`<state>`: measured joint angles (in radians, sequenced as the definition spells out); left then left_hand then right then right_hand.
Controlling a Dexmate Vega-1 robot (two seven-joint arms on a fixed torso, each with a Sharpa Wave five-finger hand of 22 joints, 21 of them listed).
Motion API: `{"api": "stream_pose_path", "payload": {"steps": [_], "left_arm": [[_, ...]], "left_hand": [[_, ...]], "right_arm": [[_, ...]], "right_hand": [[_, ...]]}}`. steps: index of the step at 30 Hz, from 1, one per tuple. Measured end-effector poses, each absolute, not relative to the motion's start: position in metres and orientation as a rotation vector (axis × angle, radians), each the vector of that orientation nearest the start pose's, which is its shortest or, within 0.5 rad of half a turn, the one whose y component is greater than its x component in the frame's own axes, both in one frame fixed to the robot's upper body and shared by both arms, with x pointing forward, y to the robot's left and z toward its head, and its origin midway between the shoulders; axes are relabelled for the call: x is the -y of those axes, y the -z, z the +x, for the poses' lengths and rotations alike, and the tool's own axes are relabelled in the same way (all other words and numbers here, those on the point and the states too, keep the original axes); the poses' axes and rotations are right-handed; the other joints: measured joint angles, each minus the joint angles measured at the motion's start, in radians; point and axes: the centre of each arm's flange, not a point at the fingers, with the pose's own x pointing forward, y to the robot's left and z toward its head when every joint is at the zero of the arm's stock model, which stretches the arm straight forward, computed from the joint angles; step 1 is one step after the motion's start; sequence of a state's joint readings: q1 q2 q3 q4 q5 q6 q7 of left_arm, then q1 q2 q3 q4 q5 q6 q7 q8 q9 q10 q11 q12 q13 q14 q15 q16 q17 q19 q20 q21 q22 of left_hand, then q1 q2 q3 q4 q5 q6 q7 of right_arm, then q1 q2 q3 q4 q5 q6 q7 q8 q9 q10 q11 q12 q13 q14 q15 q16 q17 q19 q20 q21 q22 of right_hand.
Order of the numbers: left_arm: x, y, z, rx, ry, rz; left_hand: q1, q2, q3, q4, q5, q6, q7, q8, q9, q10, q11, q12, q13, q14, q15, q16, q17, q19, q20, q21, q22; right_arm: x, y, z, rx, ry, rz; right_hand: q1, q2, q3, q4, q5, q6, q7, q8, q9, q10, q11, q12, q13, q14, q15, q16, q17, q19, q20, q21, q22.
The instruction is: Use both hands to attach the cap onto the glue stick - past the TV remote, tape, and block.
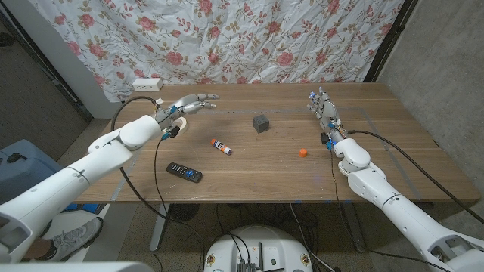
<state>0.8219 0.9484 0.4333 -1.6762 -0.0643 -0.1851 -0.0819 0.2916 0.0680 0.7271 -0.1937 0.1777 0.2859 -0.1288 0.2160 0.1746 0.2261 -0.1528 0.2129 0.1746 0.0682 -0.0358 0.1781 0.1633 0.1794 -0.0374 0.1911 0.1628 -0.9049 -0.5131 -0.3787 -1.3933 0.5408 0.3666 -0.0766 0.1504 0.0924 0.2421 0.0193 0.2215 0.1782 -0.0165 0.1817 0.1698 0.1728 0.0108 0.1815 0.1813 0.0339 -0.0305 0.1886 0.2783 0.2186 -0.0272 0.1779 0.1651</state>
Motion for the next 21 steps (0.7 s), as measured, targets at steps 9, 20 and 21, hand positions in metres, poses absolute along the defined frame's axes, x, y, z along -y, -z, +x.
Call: {"api": "stream_pose_path", "payload": {"steps": [9,20,21], "left_arm": [[-0.29,-0.061,0.568,0.694,0.277,1.149],[-0.285,-0.072,0.56,0.683,0.291,1.33],[-0.285,-0.073,0.559,0.682,0.293,1.352]], "left_hand": [[0.065,-0.058,-0.004,-0.004,0.0,0.029,-0.029,0.01,0.0,0.051,-0.026,0.0,0.0,0.02,-0.001,0.0,0.0,0.014,0.0,0.0,0.0],[0.185,-0.159,-0.018,-0.001,0.0,0.08,-0.053,0.025,0.0,0.105,-0.055,-0.006,0.0,0.021,0.0,0.0,0.002,-0.012,-0.001,-0.017,0.0],[0.198,-0.165,-0.023,-0.002,0.0,0.086,-0.053,0.025,0.0,0.114,-0.057,-0.008,0.0,0.018,-0.003,0.0,0.002,-0.021,-0.002,-0.017,0.0]], "right_arm": [[0.273,0.031,0.63,0.683,-0.169,-0.008],[0.272,0.032,0.633,0.682,-0.164,0.004],[0.272,0.032,0.633,0.683,-0.162,0.006]], "right_hand": [[0.0,0.0,0.0,0.0,0.0,0.0,0.0,0.0,0.0,0.0,0.0,0.0,0.0,0.0,0.0,0.0,-0.005,-0.003,-0.003,0.0,-0.002],[0.0,0.0,0.003,-0.003,0.0,0.0,0.0,0.0,0.0,0.0,0.0,0.0,0.0,0.0,0.0,0.0,-0.008,-0.003,-0.003,0.0,-0.002],[0.0,0.0,0.004,-0.004,0.0,0.0,0.0,0.0,0.0,0.0,0.0,0.0,0.0,0.0,0.0,0.0,-0.009,-0.003,-0.003,0.0,-0.002]]}}
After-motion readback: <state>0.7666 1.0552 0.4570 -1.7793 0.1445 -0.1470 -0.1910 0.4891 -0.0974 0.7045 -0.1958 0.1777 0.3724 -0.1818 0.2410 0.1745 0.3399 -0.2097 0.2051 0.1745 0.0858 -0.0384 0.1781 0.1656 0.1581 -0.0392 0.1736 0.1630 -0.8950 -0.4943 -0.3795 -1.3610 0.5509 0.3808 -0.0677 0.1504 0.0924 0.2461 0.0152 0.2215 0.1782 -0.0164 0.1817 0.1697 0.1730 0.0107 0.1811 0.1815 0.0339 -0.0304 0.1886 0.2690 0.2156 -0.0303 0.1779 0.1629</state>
